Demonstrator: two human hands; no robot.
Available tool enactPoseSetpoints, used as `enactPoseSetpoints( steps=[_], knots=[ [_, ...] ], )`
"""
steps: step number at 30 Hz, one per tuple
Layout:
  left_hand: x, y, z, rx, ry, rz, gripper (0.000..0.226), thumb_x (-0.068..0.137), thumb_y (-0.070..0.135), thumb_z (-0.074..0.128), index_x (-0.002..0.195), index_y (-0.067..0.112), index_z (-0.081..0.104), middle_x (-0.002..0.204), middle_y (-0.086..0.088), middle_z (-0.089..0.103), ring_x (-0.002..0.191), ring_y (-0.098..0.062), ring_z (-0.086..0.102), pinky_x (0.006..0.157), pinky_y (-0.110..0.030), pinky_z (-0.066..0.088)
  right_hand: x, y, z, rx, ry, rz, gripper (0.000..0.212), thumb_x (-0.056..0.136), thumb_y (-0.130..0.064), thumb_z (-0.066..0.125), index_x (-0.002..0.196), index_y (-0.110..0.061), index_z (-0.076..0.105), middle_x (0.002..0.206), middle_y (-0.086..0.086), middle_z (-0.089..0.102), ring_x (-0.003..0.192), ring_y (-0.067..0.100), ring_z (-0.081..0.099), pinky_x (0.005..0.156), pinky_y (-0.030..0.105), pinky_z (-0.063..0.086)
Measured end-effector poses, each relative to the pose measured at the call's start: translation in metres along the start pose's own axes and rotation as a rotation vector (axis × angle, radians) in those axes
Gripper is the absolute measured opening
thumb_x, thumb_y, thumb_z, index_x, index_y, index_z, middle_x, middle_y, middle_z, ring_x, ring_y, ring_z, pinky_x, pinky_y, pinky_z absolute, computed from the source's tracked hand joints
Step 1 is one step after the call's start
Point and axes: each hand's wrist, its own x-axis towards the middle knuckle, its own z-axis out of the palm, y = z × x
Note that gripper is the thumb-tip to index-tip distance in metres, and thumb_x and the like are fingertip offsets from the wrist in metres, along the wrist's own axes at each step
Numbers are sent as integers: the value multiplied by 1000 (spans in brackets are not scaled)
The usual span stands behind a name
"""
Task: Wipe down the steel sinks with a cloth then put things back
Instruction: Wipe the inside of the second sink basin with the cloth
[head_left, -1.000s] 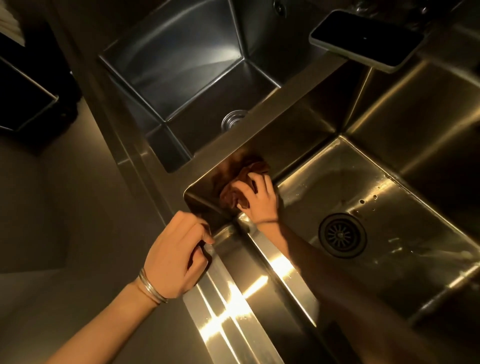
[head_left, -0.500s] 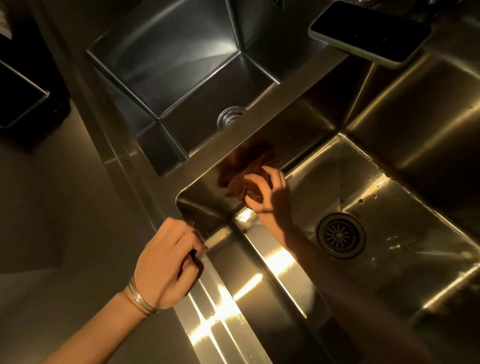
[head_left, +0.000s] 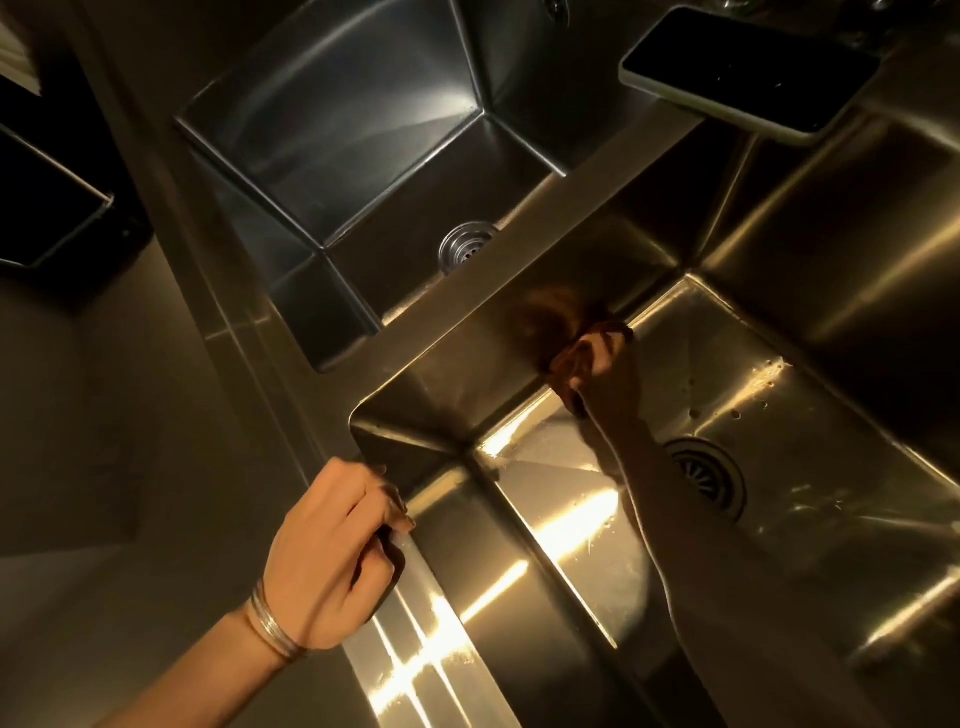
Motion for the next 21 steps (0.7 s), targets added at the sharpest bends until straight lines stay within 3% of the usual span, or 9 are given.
enactPoseSetpoints(
  steps=[3,7,9,13,15,18,21],
  knots=[
    [1,0,-2,0,-1,13,16,72,18,39,82,23,49,77,-3,57,77,-13,44,65,-26,37,12,9,-10,-64,-52,34,42,74,-11,70,115,-9,58,123,17,50,108,32,52,90,34,46],
    [1,0,-1,7,6,-1,16,73,19,39,83,24,50,78,-2,56,77,-12,44,65,-26,38,27,-10,-35,114,262,17,43,75,-11,71,115,-16,56,129,14,47,117,25,48,97,26,39],
    [0,-1,-2,0,6,0,16,73,19,39,83,24,50,82,2,54,77,-12,43,65,-26,37,38,-11,-38,90,275,32,45,73,-11,73,115,-14,56,130,13,48,116,27,49,97,29,40],
    [-1,-2,-2,-1,0,3,16,73,19,39,83,25,50,85,6,50,77,-12,43,64,-24,36,43,12,-23,29,12,191,45,78,-8,68,120,-3,55,126,19,53,117,32,50,102,41,41],
    [0,-3,-1,-10,-8,5,16,73,19,39,83,23,51,80,0,54,76,-14,43,64,-26,36,30,14,-11,-20,11,201,36,81,-7,64,116,-1,56,121,21,52,110,36,52,97,43,43],
    [0,-5,-2,6,-19,17,15,73,18,39,83,21,51,76,-6,56,74,-17,43,64,-28,36,2,0,4,-62,-40,59,25,82,-7,62,107,0,61,111,24,55,96,38,55,87,39,45],
    [-2,-3,-4,3,-19,42,14,78,18,38,83,20,50,78,-6,55,74,-19,44,67,-28,36,-35,-19,13,-187,-448,-180,43,77,-8,65,120,-4,58,127,23,51,116,37,49,103,39,36]
  ],
)
